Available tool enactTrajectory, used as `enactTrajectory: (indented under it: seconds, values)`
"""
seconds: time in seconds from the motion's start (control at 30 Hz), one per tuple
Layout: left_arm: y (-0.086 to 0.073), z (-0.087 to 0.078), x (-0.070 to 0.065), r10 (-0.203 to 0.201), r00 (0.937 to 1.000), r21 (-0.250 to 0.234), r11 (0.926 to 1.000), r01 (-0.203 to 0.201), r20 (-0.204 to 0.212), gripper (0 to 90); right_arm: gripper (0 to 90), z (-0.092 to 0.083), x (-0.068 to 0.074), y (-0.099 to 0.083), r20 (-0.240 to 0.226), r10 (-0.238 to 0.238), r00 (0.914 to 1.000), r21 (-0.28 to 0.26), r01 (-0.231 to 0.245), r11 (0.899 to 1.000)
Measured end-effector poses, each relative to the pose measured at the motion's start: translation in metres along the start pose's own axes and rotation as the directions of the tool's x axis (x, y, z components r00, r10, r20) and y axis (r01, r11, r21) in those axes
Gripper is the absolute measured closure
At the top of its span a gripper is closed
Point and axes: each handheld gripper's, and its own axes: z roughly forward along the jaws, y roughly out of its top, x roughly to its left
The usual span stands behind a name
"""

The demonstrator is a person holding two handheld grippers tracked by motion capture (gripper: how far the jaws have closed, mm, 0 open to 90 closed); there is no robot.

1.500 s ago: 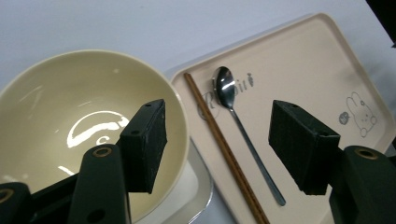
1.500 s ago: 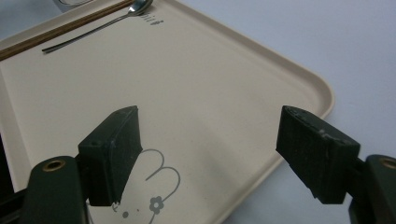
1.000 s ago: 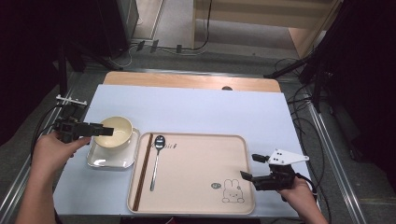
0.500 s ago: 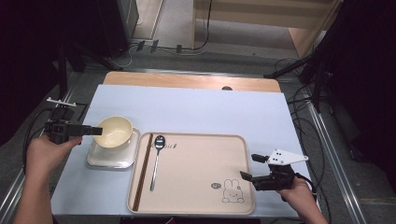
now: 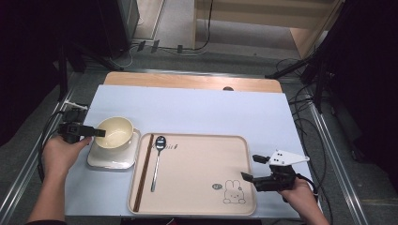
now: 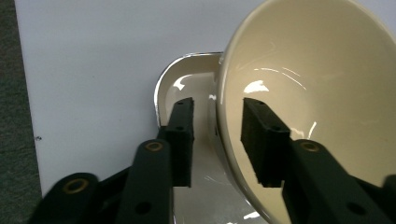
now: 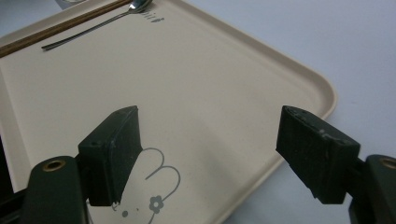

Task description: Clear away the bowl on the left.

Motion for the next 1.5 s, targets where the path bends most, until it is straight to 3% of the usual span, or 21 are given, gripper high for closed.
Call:
enactTrajectory:
  seconds: [0.17, 0.3, 0.47, 0.73, 0.93, 1.0, 1.27, 1.5]
  values:
    - [0.003, 0.01, -0.002, 0.0, 0.9999, 0.037, 0.9993, 0.0, -0.015, 73.1, 22.0, 0.001, 0.001, 0.0, 0.001, -0.004, 1.0, 0.001, 0.004, 1.0]
    - [0.004, 0.013, -0.004, -0.007, 0.9991, 0.032, 0.9994, 0.008, -0.042, 78.8, 22.0, 0.001, 0.0, 0.0, 0.001, -0.004, 1.0, 0.001, 0.004, 1.0]
    - [0.006, 0.013, -0.004, -0.025, 0.9987, 0.038, 0.9989, 0.027, -0.043, 83.7, 22.0, 0.001, 0.0, 0.0, 0.0, -0.002, 1.0, 0.003, 0.002, 1.0]
    - [0.008, 0.014, -0.001, -0.095, 0.9954, 0.051, 0.9942, 0.095, -0.012, 84.2, 22.0, 0.001, 0.001, 0.0, -0.001, -0.002, 1.0, 0.006, 0.002, 1.0]
    - [0.008, 0.013, -0.001, -0.109, 0.9939, 0.053, 0.9925, 0.11, -0.011, 84.3, 22.0, 0.002, 0.001, 0.0, -0.002, -0.002, 1.0, 0.004, 0.002, 1.0]
    - [0.008, 0.013, 0.0, -0.12, 0.9927, 0.061, 0.991, 0.119, 0.012, 84.0, 22.0, 0.001, 0.001, 0.0, -0.001, -0.003, 1.0, 0.003, 0.003, 1.0]
    - [0.008, 0.008, -0.002, -0.113, 0.9934, 0.07, 0.9913, 0.111, 0.02, 83.3, 22.0, 0.001, 0.0, 0.0, -0.001, -0.001, 1.0, 0.002, 0.001, 1.0]
    - [0.005, -0.005, -0.003, -0.105, 0.9928, 0.062, 0.9929, 0.102, 0.057, 83.2, 22.0, 0.001, 0.001, 0.0, -0.002, -0.003, 1.0, 0.001, 0.003, 1.0]
